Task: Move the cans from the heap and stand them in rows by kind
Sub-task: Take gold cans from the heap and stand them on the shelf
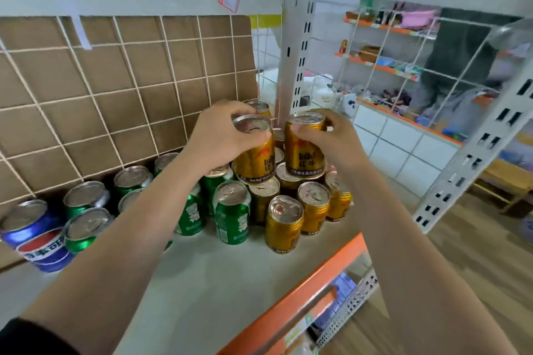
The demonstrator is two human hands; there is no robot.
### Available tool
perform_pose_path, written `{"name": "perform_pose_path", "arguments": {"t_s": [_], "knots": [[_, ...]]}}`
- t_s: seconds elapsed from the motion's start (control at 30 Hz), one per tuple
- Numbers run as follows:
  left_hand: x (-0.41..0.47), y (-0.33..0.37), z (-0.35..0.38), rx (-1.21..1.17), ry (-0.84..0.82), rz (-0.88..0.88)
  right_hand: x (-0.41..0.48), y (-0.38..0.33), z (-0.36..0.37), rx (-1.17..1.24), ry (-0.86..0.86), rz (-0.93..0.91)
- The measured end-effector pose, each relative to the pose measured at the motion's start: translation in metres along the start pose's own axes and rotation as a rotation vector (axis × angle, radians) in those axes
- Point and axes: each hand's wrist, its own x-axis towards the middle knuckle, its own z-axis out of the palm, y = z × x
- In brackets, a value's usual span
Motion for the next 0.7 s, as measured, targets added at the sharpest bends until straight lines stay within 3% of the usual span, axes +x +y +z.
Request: {"name": "perform_pose_path", "arguments": {"t_s": [0.3, 0.47, 0.7], "knots": [[0.040, -0.020, 0.019, 0.287, -0.013, -0.115, 0.112, 0.027, -0.001, -0.269, -0.070, -0.106], [0.043, -0.020, 0.031, 0.174, -0.083, -0.205, 0.142, 0.043, 0.013, -0.323, -0.100, -0.162], [0.045, -0.019, 0.032, 0.276, -0.101, -0.144, 0.151, 0.055, 0.025, -0.421, -0.139, -0.200]]}}
